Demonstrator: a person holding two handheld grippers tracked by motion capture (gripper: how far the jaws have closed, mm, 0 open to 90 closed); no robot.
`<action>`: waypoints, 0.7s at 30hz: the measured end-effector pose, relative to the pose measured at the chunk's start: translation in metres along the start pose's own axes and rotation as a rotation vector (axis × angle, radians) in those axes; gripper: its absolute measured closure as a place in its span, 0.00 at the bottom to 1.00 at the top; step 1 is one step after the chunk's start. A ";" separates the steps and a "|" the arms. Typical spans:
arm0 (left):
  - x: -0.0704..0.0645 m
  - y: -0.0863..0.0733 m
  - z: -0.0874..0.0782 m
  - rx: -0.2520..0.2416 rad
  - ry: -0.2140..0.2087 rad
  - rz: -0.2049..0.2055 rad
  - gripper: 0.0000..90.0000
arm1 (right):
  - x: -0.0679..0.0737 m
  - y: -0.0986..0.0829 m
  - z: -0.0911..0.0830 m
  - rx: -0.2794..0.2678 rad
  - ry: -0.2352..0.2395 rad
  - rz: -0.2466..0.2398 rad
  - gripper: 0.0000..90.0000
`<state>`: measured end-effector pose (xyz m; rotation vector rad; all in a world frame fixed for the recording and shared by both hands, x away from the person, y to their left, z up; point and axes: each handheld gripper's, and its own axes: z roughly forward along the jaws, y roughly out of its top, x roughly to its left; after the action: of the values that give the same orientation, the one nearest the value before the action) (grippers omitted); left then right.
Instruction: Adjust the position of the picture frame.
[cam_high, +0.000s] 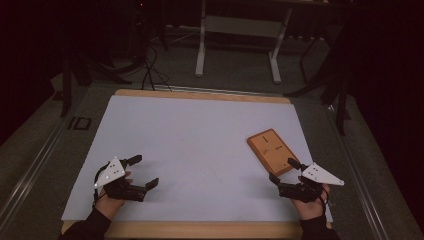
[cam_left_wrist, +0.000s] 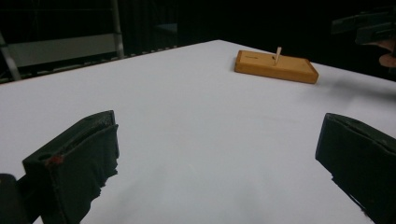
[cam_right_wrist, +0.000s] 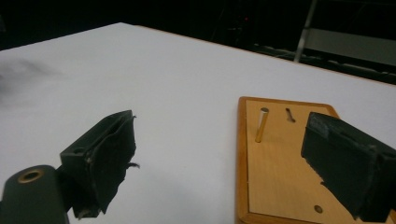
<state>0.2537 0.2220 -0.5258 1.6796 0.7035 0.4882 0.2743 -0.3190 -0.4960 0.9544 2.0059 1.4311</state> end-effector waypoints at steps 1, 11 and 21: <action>0.000 0.000 0.000 -0.003 0.001 -0.004 0.00 | 0.001 0.000 0.000 0.006 0.001 -0.005 0.11; -0.001 0.002 -0.003 -0.022 -0.019 -0.018 0.00 | 0.009 0.004 0.004 0.025 0.042 -0.023 0.11; -0.003 0.003 -0.001 -0.026 -0.047 -0.029 0.00 | 0.012 0.025 0.009 0.032 0.068 -0.098 0.11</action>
<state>0.2514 0.2205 -0.5229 1.6496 0.6835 0.4337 0.2802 -0.2994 -0.4752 0.8186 2.0999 1.3994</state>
